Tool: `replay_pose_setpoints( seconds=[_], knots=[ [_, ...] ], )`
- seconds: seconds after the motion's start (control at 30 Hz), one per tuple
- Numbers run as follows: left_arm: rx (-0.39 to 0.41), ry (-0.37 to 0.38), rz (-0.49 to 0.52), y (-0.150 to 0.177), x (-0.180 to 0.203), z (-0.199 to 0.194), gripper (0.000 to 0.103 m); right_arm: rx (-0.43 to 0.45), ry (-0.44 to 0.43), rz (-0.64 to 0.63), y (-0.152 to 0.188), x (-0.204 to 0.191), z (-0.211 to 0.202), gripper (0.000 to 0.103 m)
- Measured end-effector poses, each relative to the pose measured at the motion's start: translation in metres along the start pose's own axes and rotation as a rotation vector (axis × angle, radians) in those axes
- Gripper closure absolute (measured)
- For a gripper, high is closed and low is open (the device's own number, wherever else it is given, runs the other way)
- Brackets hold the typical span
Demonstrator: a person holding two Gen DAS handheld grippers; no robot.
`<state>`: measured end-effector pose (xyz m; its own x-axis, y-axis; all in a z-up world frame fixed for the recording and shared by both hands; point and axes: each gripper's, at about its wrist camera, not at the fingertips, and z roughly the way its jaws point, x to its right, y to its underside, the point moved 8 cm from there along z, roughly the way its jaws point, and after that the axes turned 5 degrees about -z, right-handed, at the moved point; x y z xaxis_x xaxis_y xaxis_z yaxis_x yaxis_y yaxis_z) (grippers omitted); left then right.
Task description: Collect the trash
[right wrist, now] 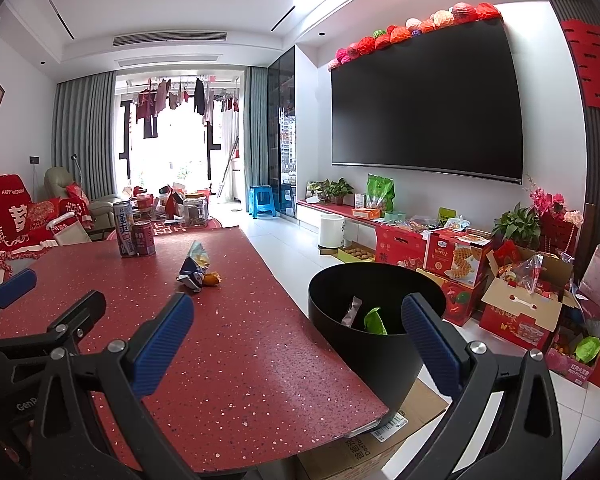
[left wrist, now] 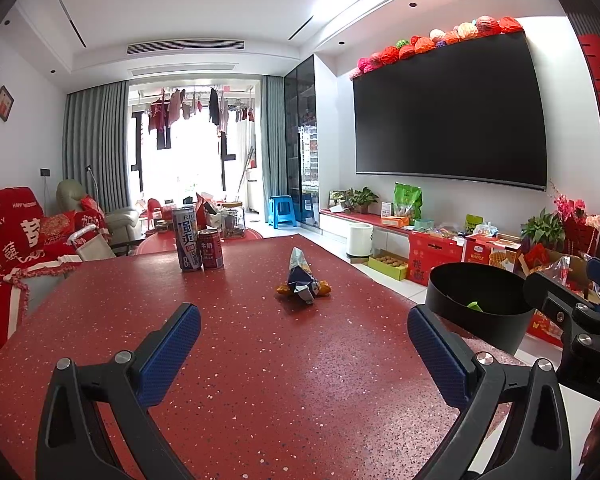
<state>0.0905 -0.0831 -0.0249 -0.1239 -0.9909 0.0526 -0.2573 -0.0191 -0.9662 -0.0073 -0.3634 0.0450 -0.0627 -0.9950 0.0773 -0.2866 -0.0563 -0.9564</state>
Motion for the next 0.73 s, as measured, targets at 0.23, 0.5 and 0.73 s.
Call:
replay_pose_setpoints(
  seconds=[0.23,0.5,0.73],
  knots=[
    [0.000,0.001,0.000,-0.0002,0.0002,-0.0002,0.000,0.000,0.000,0.003,-0.0002,0.0004,-0.0001,0.000],
    [-0.003,0.004,0.001,0.0016,-0.0001,0.0005,0.000,0.001,0.000,0.001,0.0021,-0.0004,-0.0003,0.000],
    [-0.006,0.005,0.000,0.0018,-0.0009,0.0012,0.000,0.001,0.000,0.002,0.0027,-0.0010,-0.0005,0.000]
  ],
)
